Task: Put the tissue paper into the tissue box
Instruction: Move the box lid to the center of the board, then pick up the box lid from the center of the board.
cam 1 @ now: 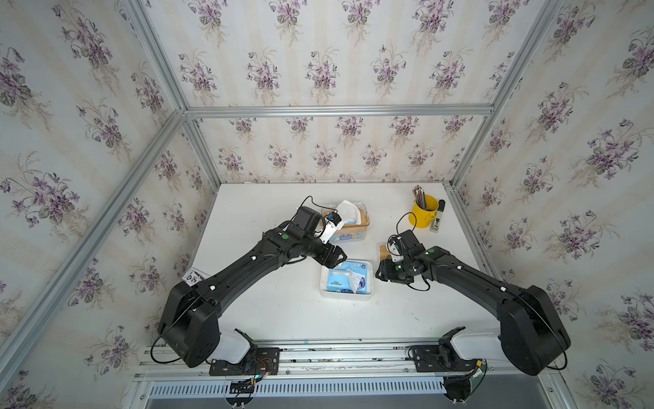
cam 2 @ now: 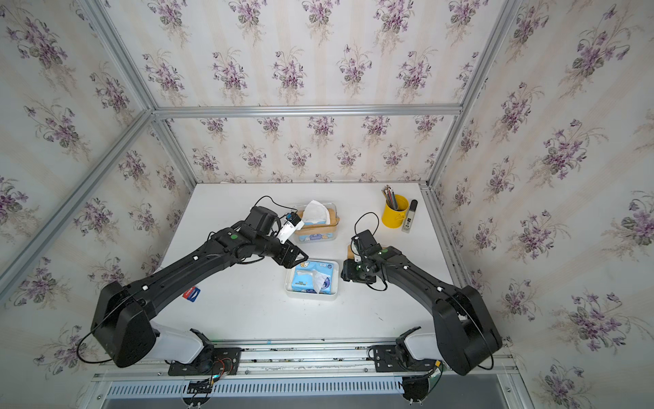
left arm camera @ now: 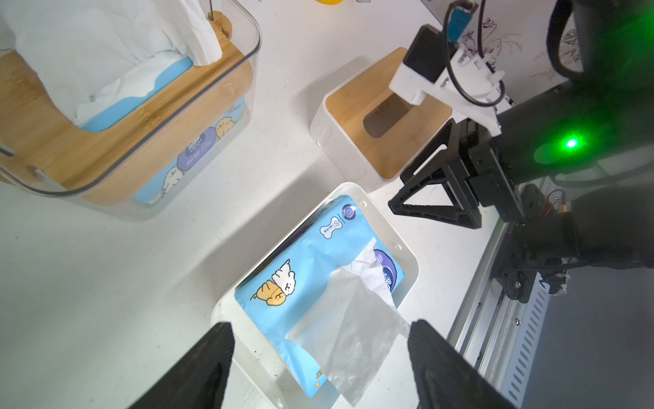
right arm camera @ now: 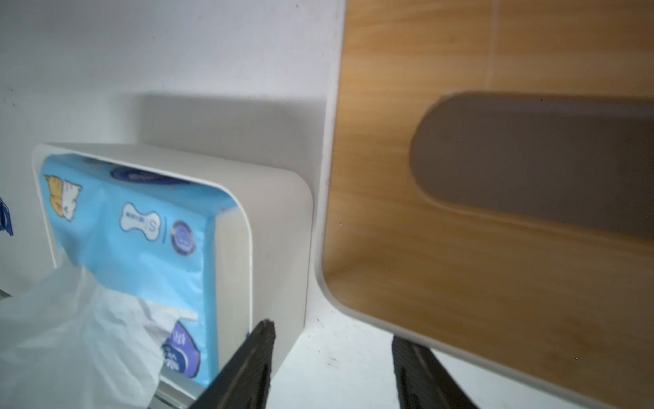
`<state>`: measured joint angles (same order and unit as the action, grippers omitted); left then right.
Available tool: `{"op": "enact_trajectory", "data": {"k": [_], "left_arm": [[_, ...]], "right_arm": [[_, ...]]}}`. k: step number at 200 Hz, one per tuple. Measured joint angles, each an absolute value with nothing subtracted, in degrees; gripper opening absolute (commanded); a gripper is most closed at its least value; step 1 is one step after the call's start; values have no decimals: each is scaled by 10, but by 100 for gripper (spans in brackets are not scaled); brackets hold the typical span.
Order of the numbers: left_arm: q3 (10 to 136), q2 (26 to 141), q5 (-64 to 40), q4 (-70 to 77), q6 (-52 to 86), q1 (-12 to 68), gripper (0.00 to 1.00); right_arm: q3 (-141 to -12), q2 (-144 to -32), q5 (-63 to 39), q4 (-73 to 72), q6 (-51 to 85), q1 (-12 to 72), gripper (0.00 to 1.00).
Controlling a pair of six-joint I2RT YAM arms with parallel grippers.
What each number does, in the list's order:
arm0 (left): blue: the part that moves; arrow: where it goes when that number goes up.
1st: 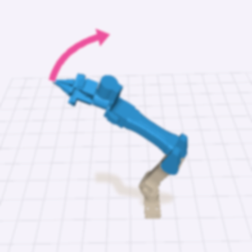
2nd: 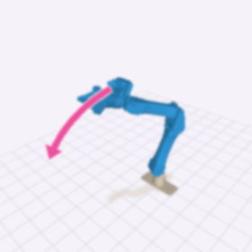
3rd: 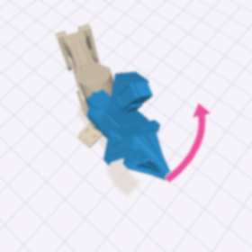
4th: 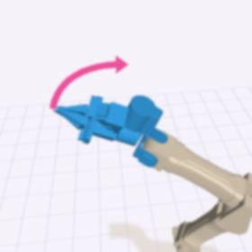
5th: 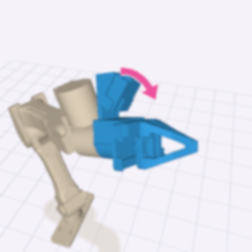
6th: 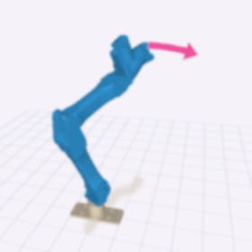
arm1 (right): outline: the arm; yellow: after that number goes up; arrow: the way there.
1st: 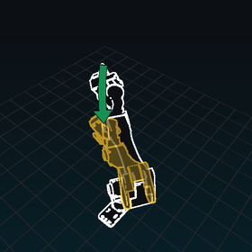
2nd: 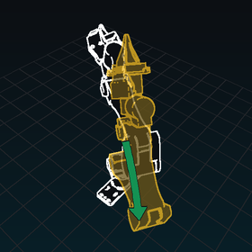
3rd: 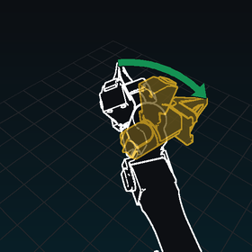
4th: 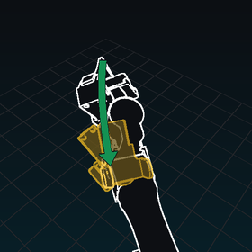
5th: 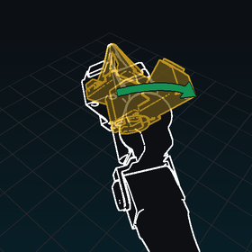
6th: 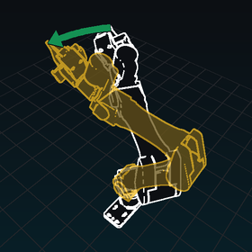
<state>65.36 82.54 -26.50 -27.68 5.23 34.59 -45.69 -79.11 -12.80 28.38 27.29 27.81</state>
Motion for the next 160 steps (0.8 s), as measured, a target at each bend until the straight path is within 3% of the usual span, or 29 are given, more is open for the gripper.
{"op": "enact_trajectory", "data": {"k": [50,89,160], "left_arm": [[649,817,-257,-278,48,346,83],[637,818,-253,-277,48,342,84],[636,817,-243,-273,62,330,85]], "right_arm": [[-543,-861,-107,235,240,255,61],[-614,-854,-50,299,159,255,65],[-625,-878,88,385,6,255,75]]}}
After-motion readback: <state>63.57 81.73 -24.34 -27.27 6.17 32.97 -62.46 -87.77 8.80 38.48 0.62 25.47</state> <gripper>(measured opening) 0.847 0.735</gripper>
